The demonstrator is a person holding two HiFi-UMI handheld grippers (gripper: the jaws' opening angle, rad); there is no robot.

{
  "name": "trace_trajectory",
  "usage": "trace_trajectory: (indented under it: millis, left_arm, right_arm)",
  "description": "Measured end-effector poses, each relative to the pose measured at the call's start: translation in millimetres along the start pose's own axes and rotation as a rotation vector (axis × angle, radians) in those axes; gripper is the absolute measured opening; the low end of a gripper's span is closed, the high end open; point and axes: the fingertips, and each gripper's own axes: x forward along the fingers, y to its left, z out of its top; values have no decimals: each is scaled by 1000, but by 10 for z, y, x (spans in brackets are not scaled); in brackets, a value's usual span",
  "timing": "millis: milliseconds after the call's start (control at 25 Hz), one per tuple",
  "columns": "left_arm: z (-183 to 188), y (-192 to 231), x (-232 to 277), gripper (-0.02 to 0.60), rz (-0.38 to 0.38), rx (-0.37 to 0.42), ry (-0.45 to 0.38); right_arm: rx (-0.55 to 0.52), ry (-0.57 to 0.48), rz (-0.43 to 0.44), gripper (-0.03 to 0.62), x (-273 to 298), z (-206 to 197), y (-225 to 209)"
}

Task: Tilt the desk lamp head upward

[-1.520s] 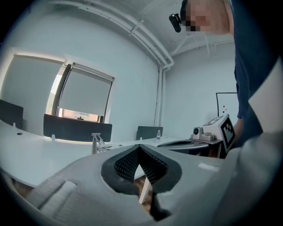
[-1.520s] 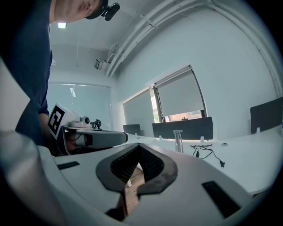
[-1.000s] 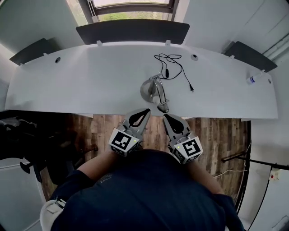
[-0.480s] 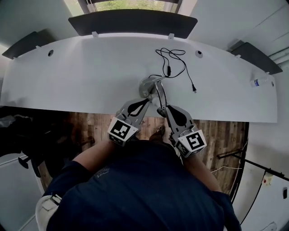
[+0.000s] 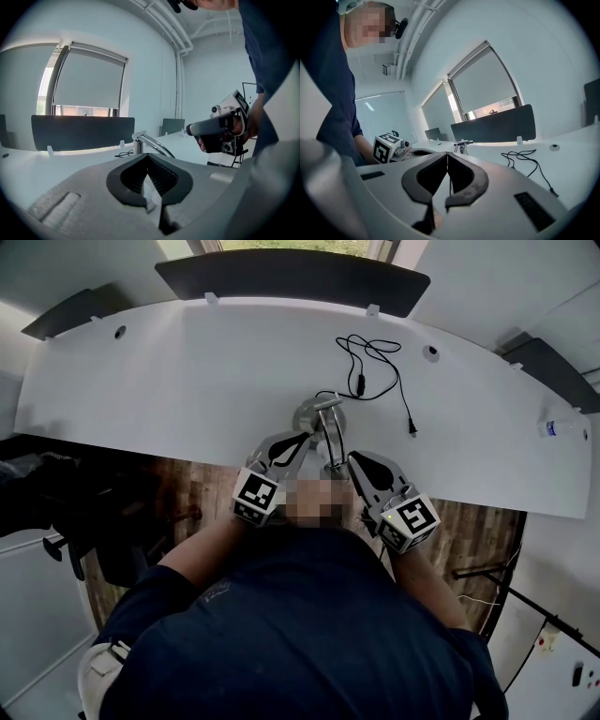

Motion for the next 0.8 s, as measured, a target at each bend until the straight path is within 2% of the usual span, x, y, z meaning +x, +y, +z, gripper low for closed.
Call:
trace_trajectory:
  millis: [240, 320, 480, 800]
  left_arm:
    - [-90, 133, 263, 5, 21, 51, 20]
    - [-102, 171, 324, 32, 19, 80, 23]
    - [-203, 228, 444, 97, 0, 116, 54]
    - [-224, 274, 630, 149, -48, 185, 61]
  right_arm:
    - [29, 60, 55, 12, 45, -127, -155]
    - [31, 77, 76, 18, 63, -160, -190]
    - [52, 126, 120, 113, 133, -220, -211]
    - [45, 249, 253, 169, 269, -436, -347]
